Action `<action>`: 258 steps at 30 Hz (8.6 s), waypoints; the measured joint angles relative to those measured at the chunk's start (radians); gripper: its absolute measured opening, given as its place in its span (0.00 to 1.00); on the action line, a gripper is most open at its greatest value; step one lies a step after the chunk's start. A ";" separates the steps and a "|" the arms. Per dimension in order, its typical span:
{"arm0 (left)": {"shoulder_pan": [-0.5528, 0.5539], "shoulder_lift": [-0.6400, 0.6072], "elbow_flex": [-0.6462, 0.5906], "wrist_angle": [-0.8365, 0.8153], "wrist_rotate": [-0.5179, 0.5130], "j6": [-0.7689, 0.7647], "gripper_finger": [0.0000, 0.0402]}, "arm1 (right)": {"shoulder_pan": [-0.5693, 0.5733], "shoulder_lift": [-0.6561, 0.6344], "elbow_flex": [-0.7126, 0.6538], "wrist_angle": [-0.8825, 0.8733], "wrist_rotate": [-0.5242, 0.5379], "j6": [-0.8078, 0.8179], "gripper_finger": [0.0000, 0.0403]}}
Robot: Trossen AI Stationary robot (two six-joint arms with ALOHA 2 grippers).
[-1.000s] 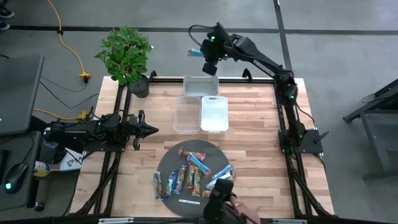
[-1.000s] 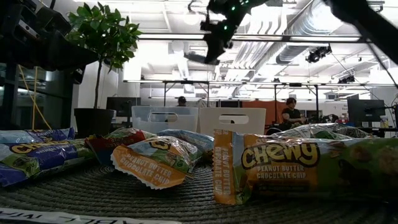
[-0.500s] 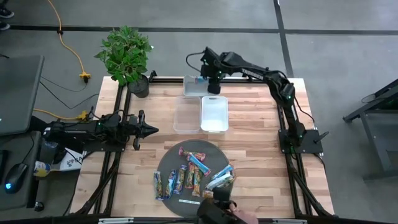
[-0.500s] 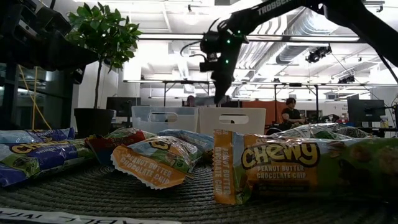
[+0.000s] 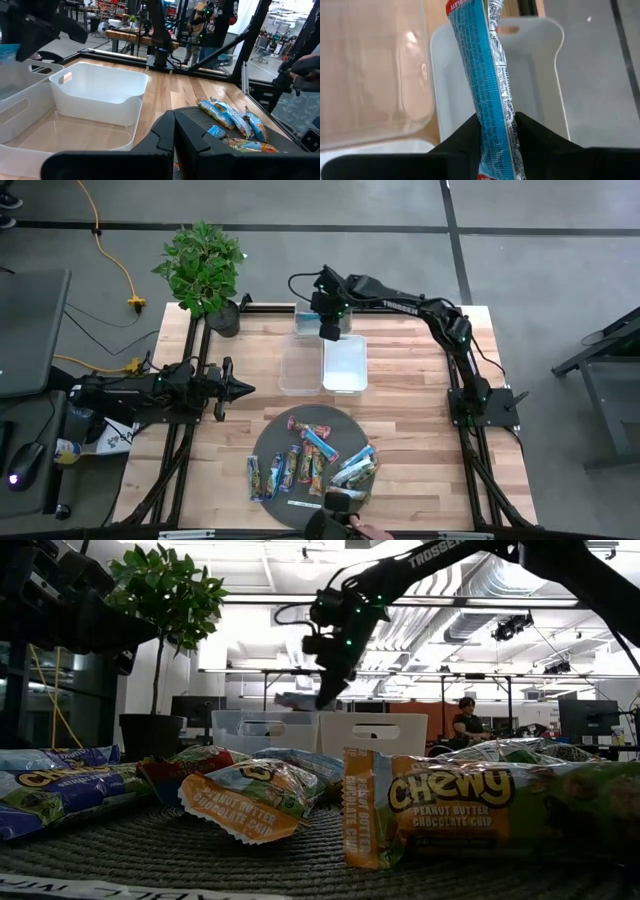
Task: Pick and place Granola Bars by type
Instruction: Put the red granola bar into the gray bin
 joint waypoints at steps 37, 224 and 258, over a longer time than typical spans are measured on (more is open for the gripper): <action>0.000 0.000 0.000 0.000 0.000 0.000 0.00 | -0.019 0.078 0.000 -0.078 0.041 0.077 0.30; 0.000 0.000 0.000 0.000 0.000 0.000 0.00 | 0.805 0.027 -0.412 0.410 0.164 1.144 0.18; 0.000 0.000 0.000 -0.003 0.000 0.000 0.00 | 0.681 -0.186 -0.412 0.738 -0.271 1.023 0.14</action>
